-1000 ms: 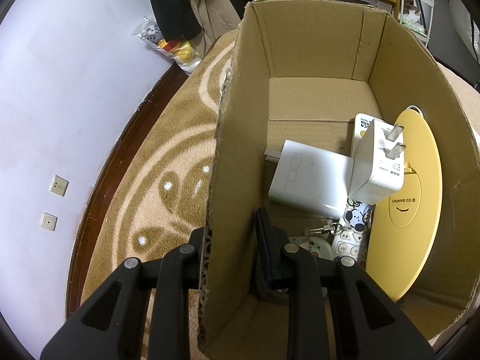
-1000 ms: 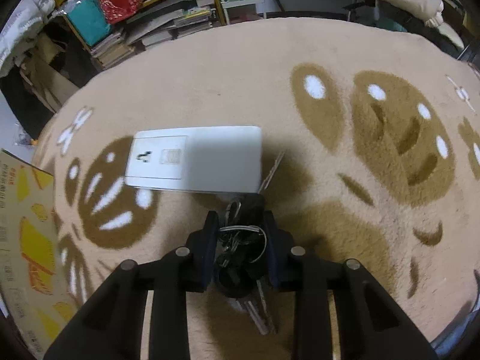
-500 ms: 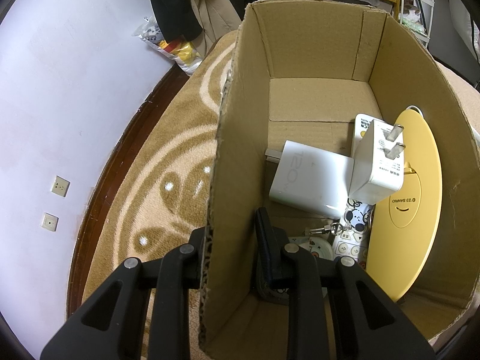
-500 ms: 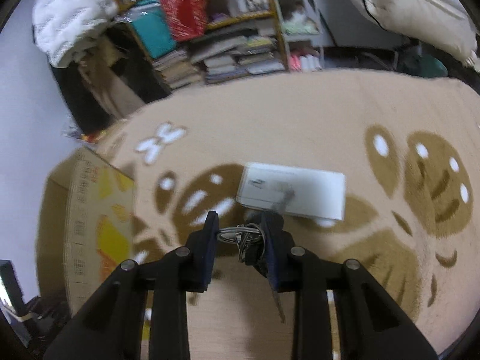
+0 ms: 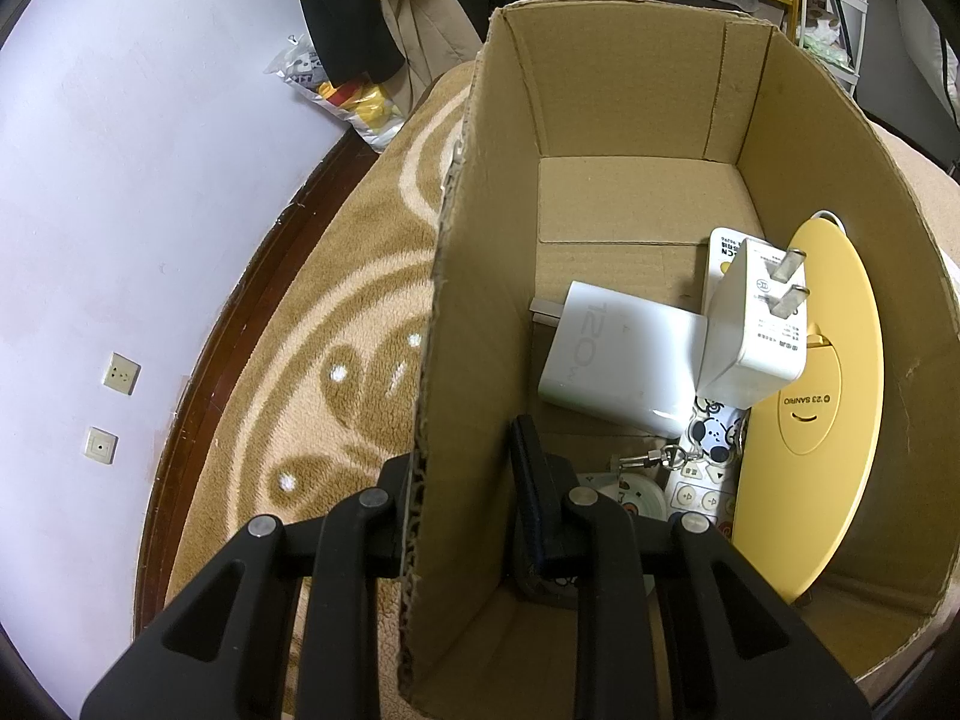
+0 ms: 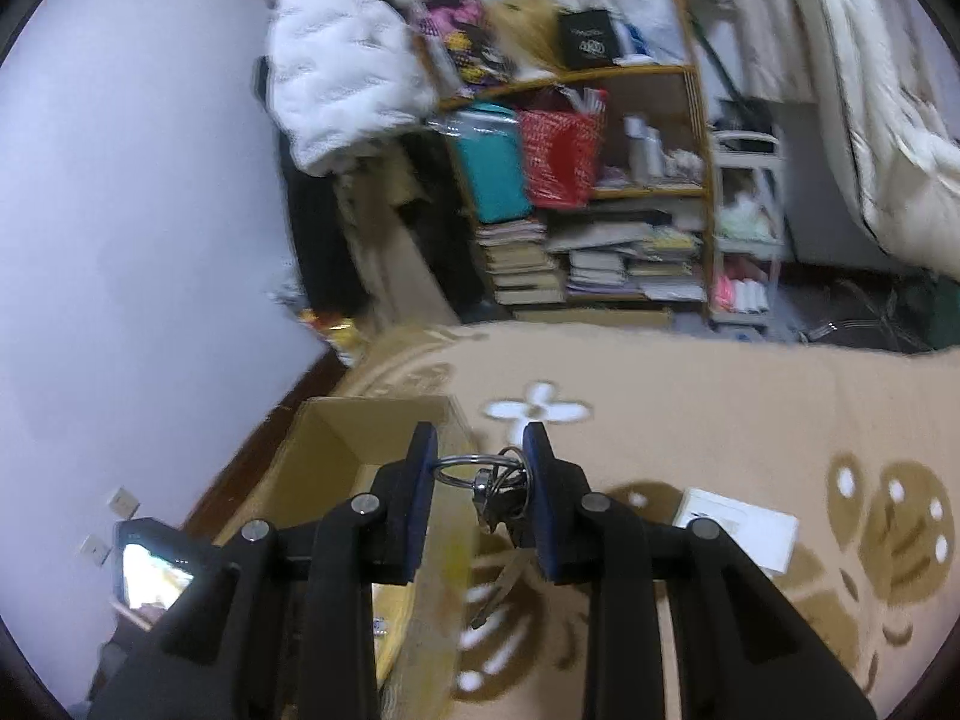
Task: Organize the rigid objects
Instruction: 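Carry the keys over the box and open the right gripper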
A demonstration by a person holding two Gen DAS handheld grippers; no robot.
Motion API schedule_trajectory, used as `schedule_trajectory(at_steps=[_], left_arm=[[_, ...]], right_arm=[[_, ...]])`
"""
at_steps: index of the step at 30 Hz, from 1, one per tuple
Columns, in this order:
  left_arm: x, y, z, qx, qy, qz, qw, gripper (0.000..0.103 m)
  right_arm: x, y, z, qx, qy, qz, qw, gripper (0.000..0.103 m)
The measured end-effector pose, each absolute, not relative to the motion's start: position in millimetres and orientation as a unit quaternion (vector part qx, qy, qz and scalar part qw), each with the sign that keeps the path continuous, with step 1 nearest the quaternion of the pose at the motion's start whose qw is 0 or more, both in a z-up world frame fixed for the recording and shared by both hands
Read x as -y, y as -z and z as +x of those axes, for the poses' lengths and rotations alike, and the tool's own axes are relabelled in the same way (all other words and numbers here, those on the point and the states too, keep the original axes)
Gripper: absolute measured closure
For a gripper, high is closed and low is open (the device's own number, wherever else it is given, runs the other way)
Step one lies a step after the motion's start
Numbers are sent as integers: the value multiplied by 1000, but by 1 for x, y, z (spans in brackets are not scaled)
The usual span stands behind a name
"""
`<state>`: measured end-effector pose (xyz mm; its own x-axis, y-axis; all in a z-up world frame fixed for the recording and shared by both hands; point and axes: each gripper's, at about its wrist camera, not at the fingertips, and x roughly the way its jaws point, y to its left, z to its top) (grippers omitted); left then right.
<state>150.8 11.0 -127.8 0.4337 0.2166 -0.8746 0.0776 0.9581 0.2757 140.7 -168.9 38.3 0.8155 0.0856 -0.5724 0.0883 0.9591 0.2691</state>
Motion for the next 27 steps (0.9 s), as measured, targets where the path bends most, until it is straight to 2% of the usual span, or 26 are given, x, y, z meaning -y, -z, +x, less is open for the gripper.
schedule_trajectory(at_steps=[5,16,27], left_arm=[[-11,128,151,-531,-42,138,835,80],[-10,126,150,-531,-41,138,835,80],[-10,127,151,-532,-39,137,835,80]], right_arm=[[137,-41,143,-301,-37,129,944,73],[101,-10,145,-337,-77,93,934,73],[108,-3,147,-345,-75,129,927,73]])
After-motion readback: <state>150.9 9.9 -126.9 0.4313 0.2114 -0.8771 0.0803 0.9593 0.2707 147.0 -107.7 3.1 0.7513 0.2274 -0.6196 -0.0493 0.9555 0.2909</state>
